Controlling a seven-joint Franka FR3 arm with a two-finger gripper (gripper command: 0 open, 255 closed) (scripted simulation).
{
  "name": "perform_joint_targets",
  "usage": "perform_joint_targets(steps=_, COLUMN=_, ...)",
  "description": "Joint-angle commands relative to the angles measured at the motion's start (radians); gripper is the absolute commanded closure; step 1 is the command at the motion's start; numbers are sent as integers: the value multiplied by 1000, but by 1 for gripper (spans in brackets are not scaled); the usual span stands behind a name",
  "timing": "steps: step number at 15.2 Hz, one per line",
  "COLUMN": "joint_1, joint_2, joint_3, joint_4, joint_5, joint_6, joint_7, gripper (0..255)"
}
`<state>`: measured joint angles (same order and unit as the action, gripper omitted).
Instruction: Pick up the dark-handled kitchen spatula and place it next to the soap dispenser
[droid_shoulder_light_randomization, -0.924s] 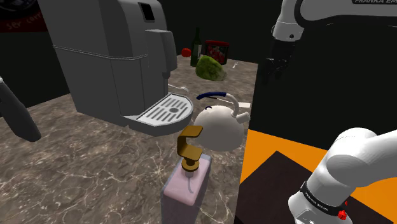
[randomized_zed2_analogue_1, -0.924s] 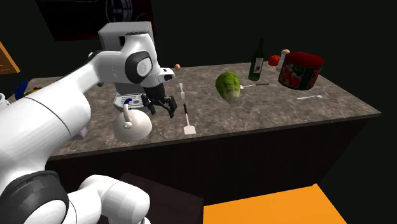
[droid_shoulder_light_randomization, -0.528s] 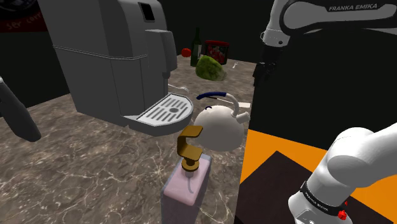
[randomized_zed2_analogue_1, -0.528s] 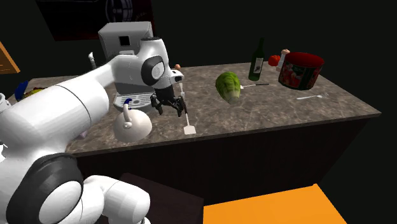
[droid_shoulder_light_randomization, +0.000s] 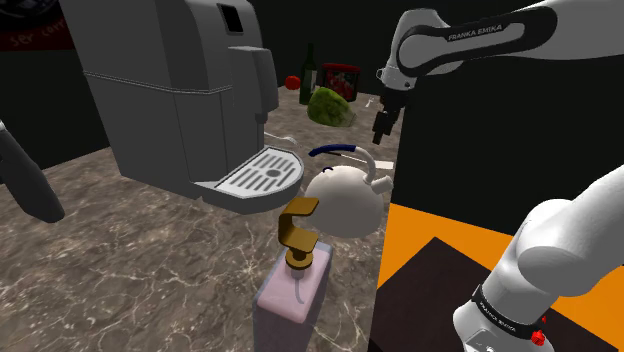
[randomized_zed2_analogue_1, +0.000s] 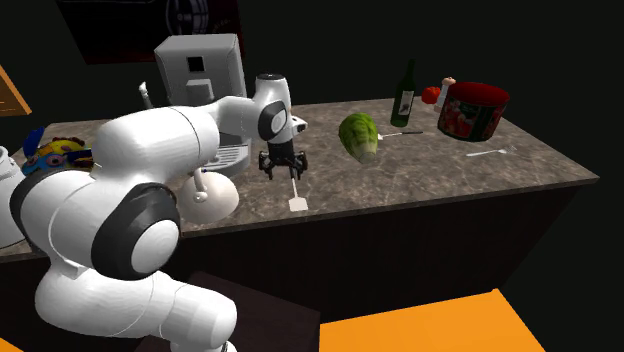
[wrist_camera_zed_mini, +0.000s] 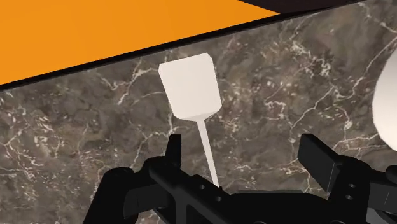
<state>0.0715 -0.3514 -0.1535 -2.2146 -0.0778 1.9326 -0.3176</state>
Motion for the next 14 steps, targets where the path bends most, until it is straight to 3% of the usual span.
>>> perform_joint_targets(steps=1, joint_1=14, joint_2=72, joint_3=-18, joint_4=41, joint_5=20, joint_6=31, joint_7=-68, gripper=0)
perform_joint_targets(steps=8, joint_1=42, joint_2=321, joint_3=-48, joint_4=195, joint_5=113, joint_6=112, joint_7=-283, gripper=0)
perform_joint_targets(steps=14, joint_1=42, joint_2=350, joint_3=-47, joint_4=146, joint_5=121, joint_6=189, joint_7=-288, gripper=0)
